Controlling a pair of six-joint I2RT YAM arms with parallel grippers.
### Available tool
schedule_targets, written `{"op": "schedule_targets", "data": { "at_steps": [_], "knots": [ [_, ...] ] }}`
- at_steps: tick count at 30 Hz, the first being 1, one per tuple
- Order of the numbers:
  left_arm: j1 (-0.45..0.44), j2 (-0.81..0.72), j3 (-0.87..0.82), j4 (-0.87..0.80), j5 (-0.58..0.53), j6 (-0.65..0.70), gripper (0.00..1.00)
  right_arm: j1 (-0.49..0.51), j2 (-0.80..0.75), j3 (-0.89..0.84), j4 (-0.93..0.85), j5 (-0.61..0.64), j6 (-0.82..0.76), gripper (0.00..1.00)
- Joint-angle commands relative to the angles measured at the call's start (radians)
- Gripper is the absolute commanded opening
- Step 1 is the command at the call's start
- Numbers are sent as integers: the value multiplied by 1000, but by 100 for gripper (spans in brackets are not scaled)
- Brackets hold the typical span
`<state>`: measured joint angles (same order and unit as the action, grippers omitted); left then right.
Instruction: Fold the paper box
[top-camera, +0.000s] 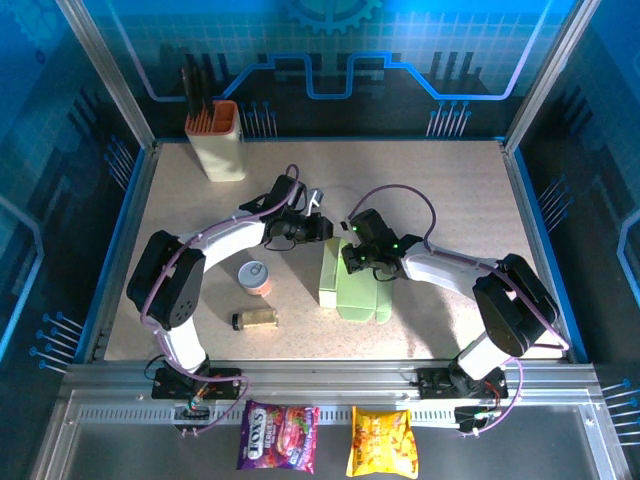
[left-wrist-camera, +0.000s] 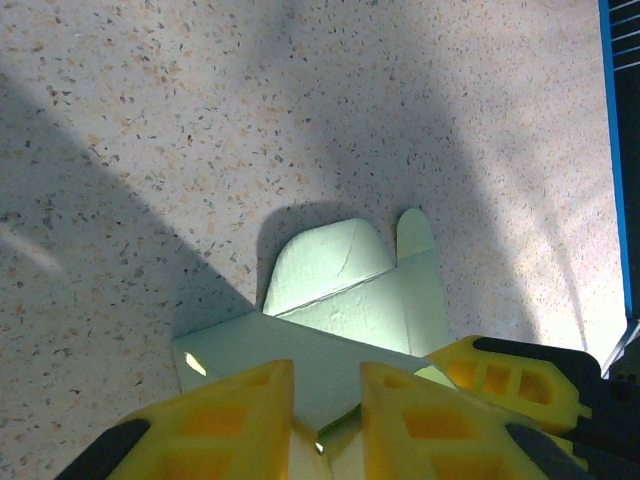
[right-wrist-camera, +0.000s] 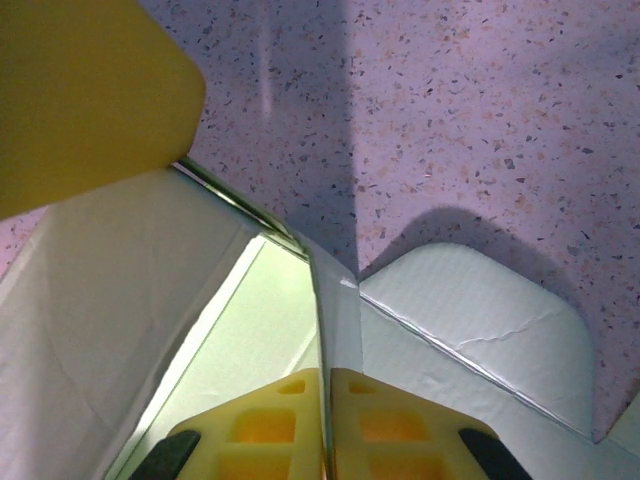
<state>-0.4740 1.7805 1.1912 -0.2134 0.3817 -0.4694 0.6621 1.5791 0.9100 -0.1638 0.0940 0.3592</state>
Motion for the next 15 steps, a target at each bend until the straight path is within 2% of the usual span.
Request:
{"op": "schedule_targets", "data": {
  "at_steps": [1,15],
  "knots": [
    [-3,-19,10,-40,-21,1,33,11,6,-5,-35,-18,7,10],
    [-21,-14,0,22,19,-58,47,11,6,-11,-36,-19,11,10]
  ]
}}
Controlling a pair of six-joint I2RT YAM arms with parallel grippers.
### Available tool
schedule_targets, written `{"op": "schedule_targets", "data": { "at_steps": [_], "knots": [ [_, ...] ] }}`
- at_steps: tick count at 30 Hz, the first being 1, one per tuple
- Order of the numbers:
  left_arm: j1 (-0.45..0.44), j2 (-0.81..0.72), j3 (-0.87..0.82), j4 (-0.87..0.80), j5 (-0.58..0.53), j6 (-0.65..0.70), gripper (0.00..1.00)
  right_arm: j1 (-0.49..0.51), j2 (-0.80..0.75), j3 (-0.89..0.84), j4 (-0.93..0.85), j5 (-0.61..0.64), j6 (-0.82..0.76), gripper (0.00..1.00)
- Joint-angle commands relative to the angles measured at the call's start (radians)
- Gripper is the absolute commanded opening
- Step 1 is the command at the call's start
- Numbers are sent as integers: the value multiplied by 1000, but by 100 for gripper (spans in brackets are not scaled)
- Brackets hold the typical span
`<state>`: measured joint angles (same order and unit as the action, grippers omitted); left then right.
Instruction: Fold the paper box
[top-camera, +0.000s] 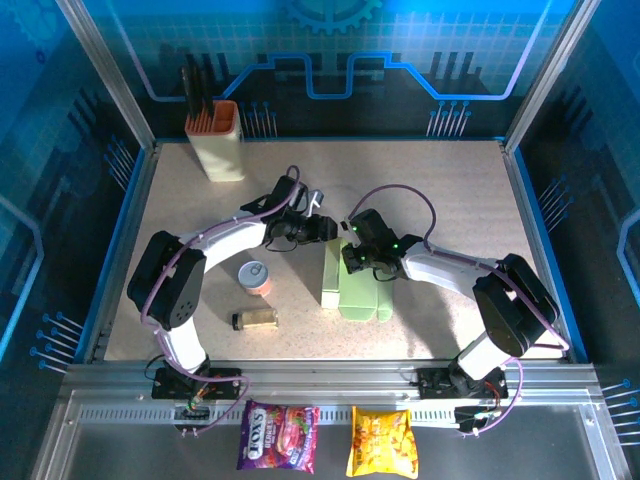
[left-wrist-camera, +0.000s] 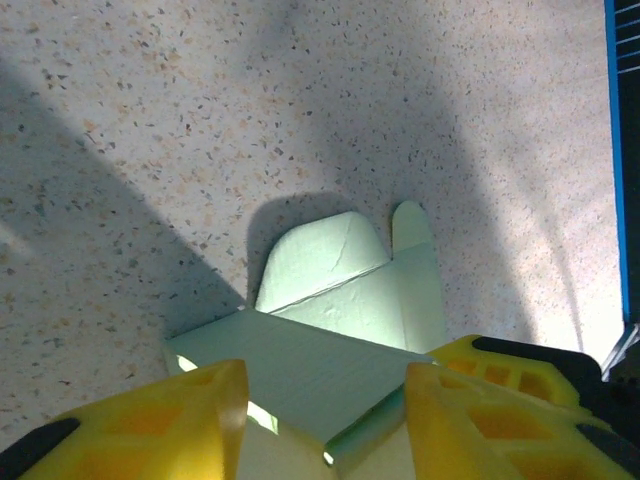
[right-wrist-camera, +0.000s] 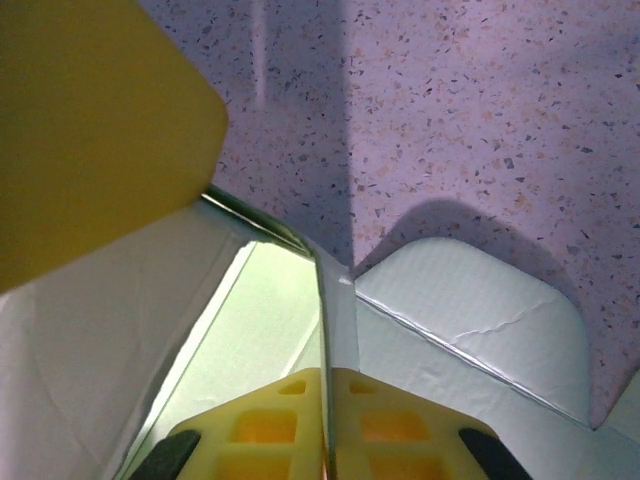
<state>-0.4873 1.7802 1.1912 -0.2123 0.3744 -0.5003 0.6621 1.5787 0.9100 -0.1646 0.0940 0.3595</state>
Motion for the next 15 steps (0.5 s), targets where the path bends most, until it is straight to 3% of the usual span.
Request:
{"op": "schedule_targets", "data": {
  "at_steps": [1,15],
  "knots": [
    [-10,-13,-1,22,25,-29,48,13,7,-11,-36,-18,12,10],
    [-33,21,-19,-13,-17,-7,41,11,-24,15,-58,-63,7,15]
  ]
}}
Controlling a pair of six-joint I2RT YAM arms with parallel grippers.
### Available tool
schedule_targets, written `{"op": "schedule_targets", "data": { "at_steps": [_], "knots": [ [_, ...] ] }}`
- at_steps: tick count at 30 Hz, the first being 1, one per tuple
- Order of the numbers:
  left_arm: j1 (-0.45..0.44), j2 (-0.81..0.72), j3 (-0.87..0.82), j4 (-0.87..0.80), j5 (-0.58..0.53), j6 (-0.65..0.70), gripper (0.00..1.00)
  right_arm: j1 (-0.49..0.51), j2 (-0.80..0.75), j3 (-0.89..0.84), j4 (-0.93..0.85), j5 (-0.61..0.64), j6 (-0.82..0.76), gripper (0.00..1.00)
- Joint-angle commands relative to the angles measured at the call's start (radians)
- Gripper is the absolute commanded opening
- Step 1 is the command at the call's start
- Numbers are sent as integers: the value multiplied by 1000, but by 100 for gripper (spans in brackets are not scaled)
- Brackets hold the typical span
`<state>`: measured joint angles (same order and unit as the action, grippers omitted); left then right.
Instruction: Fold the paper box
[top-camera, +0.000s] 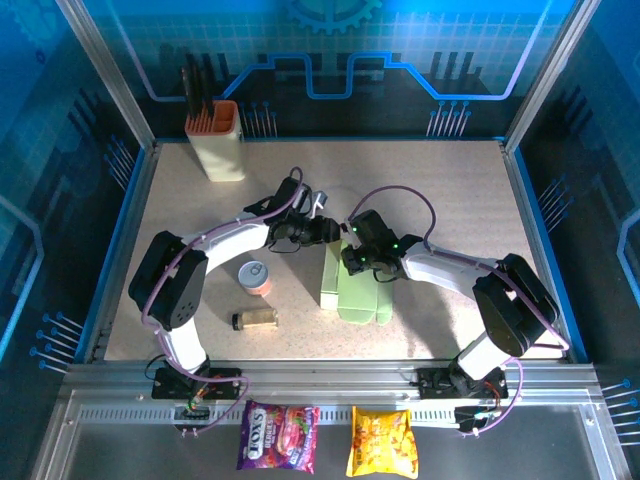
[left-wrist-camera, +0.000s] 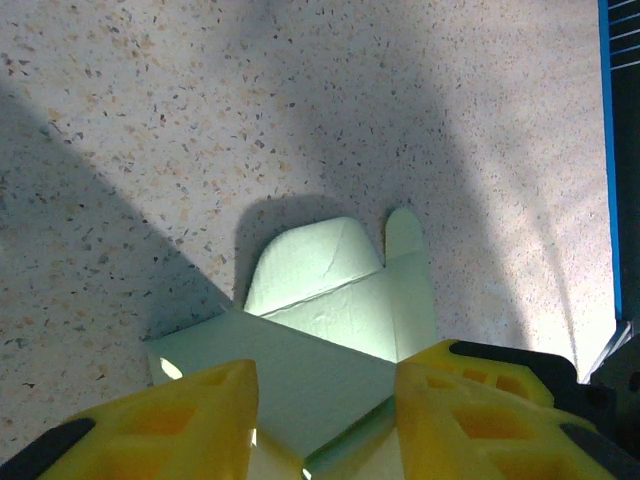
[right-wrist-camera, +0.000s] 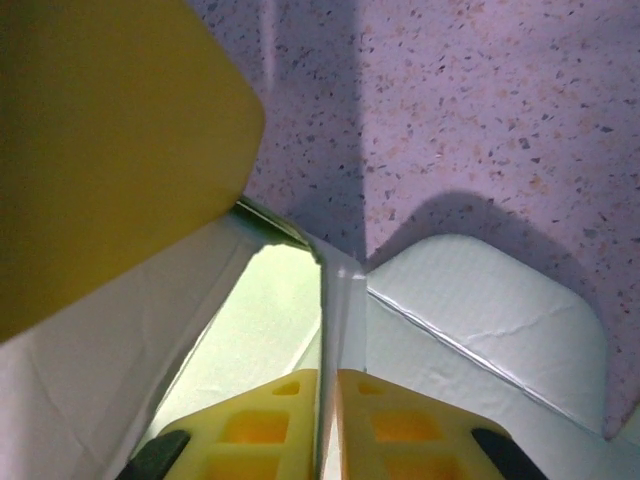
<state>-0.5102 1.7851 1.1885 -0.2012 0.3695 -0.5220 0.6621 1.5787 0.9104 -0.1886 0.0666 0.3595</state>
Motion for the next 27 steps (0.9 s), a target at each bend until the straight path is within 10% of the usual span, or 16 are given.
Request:
{"op": "schedule_targets", "data": {
  "at_steps": [1,27],
  "knots": [
    [-10,16,-22,-23,-12,14,41,11,-30,17,-34,-44,6,17],
    [-22,11,-52,-10,1,15,40,-254,-202,-215,189,-432,-263,47]
  ]
}}
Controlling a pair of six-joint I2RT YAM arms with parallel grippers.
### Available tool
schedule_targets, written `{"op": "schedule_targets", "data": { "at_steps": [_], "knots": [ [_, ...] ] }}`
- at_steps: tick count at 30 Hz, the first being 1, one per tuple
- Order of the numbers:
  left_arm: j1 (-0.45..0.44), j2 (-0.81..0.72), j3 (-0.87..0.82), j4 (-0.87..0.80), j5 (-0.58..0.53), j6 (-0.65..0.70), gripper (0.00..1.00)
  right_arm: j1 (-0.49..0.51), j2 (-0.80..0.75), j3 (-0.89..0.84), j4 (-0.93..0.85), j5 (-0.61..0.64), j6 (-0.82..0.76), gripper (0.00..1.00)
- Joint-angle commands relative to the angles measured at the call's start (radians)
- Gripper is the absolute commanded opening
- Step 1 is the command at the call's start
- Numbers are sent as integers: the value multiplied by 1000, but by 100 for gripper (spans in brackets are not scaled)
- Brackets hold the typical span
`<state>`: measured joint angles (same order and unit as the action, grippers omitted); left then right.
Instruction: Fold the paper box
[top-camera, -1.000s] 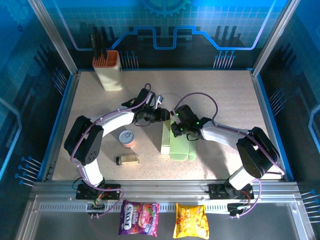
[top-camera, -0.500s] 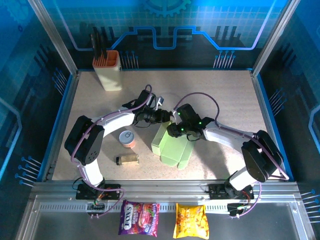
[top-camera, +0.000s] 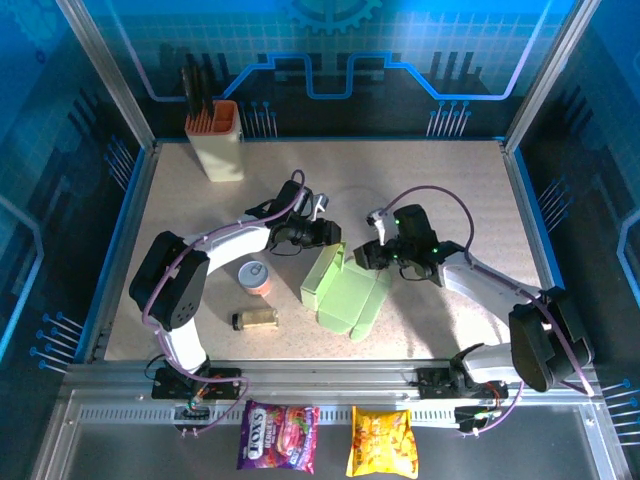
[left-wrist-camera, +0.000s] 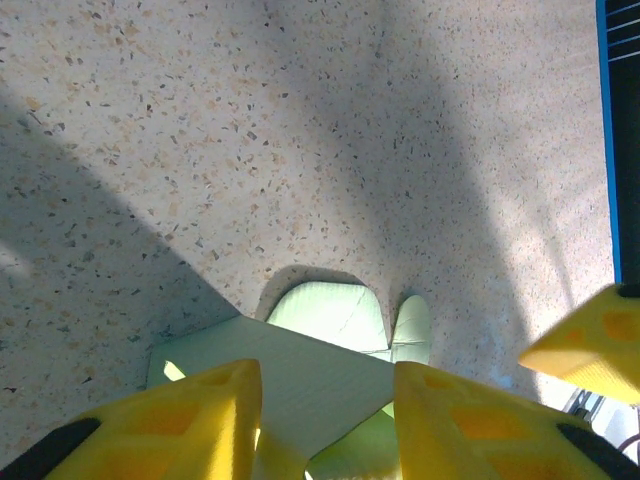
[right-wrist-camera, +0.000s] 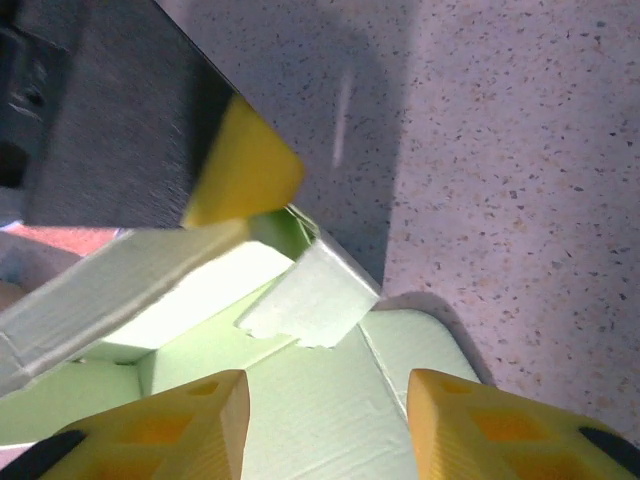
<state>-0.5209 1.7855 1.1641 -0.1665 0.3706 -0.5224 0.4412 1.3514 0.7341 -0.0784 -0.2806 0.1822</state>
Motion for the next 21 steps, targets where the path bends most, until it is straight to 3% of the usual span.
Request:
{"op": "schedule_targets", "data": {
  "at_steps": [1,6,21],
  "knots": [
    [-12,10,-30,-45,2,17,40,-48,41,-53,111,-134,-97,47],
    [-13,9,-32,-43,9,19,39,-56,113,-118,318,-236,-196,49],
    [-18,11,-25,-66,21,30,39,-46,345,-1,435,-358,-240,43]
  ]
}}
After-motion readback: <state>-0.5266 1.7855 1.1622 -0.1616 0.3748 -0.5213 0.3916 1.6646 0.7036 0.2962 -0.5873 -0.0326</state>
